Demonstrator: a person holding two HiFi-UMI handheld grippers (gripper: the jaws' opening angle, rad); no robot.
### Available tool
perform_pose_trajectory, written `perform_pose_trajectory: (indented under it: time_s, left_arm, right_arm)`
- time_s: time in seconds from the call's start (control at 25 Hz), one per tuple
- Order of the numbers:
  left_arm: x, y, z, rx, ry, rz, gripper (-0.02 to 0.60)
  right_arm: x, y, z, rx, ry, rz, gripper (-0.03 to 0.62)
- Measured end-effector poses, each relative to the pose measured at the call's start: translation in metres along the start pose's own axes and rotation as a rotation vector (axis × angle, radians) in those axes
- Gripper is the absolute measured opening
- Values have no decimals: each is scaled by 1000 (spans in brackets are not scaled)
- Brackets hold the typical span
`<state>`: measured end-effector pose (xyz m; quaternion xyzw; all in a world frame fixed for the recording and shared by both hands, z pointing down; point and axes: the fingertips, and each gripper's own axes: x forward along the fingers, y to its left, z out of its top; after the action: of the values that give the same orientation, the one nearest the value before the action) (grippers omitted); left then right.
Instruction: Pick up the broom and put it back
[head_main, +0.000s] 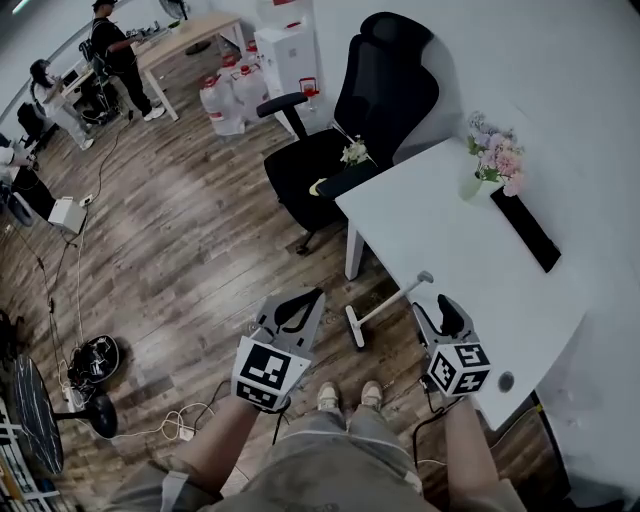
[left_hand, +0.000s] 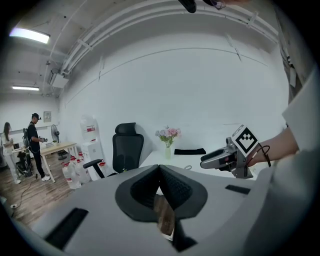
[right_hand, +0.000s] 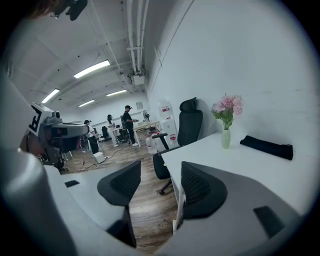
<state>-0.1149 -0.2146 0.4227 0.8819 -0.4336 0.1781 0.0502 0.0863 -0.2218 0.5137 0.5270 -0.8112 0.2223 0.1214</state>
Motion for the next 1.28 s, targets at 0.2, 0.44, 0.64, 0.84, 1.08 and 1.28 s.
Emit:
perform_pose_trajectory:
  time_s: [0.2,0.44,0.64,0.84,1.08,1.28]
  left_arm:
    - [29,-3,-21,-21,54,17,17]
    - [62,-8,-47,-37,118,17,17]
    - [87,-8,-74,-48,162,6,17]
    - [107,-14,-100,-65,195,-32,17]
    - [114,-16,-122,-72,243,-35,17]
    - [115,-17,-137,-75,272,-38,17]
  right_arm:
    - [32,-25,-33,7,92,14,256]
    - [68,-45,-62,4,165,32,256]
    - [93,-53,-82,-10,204,52,256]
    - [111,-60,-99,-27,226,64,256]
    - [125,-58,-110,-48,239,83,231]
    - [131,-57,-111,-98,223,82,127]
